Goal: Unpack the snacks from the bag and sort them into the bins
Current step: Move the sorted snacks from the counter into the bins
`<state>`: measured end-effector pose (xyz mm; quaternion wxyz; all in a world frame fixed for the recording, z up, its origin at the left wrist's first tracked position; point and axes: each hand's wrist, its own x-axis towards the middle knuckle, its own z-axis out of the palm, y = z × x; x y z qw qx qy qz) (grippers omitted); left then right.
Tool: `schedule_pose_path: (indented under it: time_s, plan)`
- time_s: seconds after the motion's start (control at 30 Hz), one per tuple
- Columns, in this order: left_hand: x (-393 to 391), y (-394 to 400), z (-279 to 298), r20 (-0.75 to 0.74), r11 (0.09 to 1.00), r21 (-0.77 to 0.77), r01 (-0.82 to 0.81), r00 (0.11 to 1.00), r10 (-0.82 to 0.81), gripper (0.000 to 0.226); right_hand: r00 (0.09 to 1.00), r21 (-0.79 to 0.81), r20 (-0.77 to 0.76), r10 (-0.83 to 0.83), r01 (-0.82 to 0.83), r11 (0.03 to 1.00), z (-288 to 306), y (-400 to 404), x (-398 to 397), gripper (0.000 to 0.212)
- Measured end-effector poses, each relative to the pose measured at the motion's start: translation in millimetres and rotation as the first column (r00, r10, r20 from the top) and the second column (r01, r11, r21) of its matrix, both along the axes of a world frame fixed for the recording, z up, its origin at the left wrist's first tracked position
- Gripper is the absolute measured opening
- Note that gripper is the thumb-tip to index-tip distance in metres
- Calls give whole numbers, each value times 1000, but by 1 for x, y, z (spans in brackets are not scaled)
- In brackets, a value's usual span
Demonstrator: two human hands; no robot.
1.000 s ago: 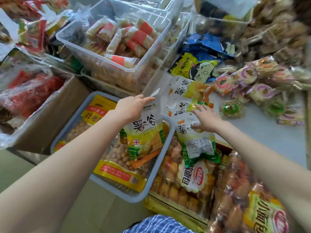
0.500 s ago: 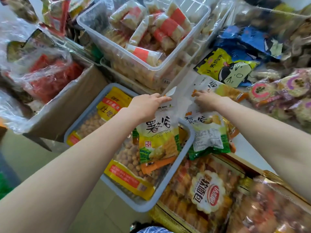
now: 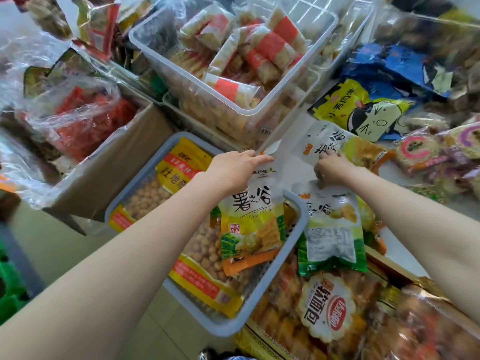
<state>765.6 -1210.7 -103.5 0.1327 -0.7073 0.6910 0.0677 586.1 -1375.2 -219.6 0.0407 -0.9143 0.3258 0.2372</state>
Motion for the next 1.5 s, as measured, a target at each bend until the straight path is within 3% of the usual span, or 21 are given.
schedule_pose_path:
  time_s: [0.13,0.2,0.3,0.37,0.47,0.57,0.67,0.83,0.97,1.07,1.2,1.27,1.5]
  plan:
    - [0,-4,-1,4,1000,17,-3,1000,3,77,990,-24,116,-86,89,996,23,-19,-19,28]
    - [-1,-7,0,-1,999,35,-4,1000,4,77,975,121,118,-189,175,977,29,-26,-26,33]
    - [-2,-10,1,-12,998,58,-10,1000,11,77,954,426,7,-301,269,864,27,-21,-31,45]
    - [-3,-11,2,-14,998,65,-19,1000,20,78,943,492,-68,-327,317,811,25,-13,-31,62]
    - [-5,-11,4,-11,996,82,-19,1000,20,77,960,407,-178,-218,273,871,18,-3,-30,71]
    - [-6,-10,5,-8,996,87,-26,1000,27,77,970,301,-171,-174,219,928,17,-1,-30,43]
    - [-6,-6,9,-19,996,84,-29,999,31,77,968,337,-103,-230,251,907,32,1,-29,28]
    - [-9,-1,15,-58,995,94,-43,997,48,79,948,251,86,-306,277,928,70,-2,-34,30]
    - [-5,1,20,-177,989,119,-93,978,113,82,949,122,212,-231,209,970,109,2,-34,35]
    - [2,11,27,-375,970,121,-210,895,241,82,949,81,270,-164,147,986,148,12,-33,31]
    - [22,32,41,-617,937,117,-329,715,328,82,951,48,303,-55,42,998,202,43,-28,27]
    - [34,48,54,-710,910,133,-393,603,364,79,954,-14,297,35,-32,999,225,59,-22,15]
    - [93,146,107,-838,841,189,-507,363,408,43,887,-117,374,272,-245,962,295,131,39,5]
